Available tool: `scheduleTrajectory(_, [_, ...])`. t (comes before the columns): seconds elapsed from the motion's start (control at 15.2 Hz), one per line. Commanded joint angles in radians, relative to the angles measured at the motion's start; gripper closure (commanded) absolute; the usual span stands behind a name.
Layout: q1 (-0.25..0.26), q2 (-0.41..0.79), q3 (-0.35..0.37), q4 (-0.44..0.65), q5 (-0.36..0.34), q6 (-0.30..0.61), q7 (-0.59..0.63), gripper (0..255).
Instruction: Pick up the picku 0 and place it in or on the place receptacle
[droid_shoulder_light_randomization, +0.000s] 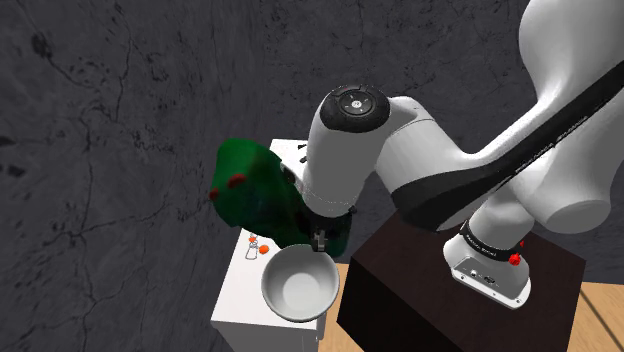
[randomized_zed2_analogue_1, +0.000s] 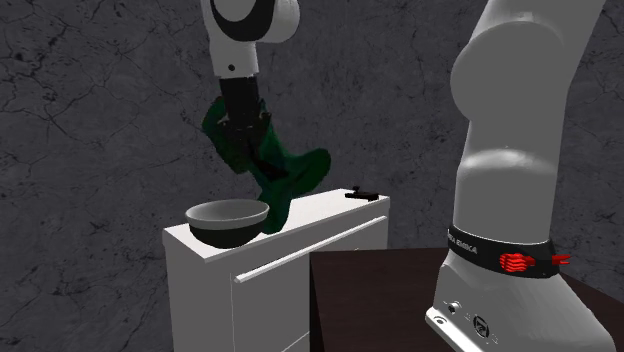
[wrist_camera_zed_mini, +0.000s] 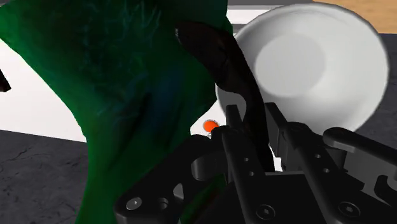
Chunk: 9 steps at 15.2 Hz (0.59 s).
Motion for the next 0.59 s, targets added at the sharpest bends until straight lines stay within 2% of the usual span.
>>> scheduleTrajectory(0.0, [0.012, 0.046, 0.031, 0.048, -0.017, 0.043, 0.058, 255])
scheduleTrajectory(0.2, [0.034, 0.096, 0.071, 0.108, -0.031, 0.014, 0.126, 255])
scheduleTrajectory(0.53, [0.029, 0.137, 0.074, 0.079, -0.066, 0.076, 0.163, 255])
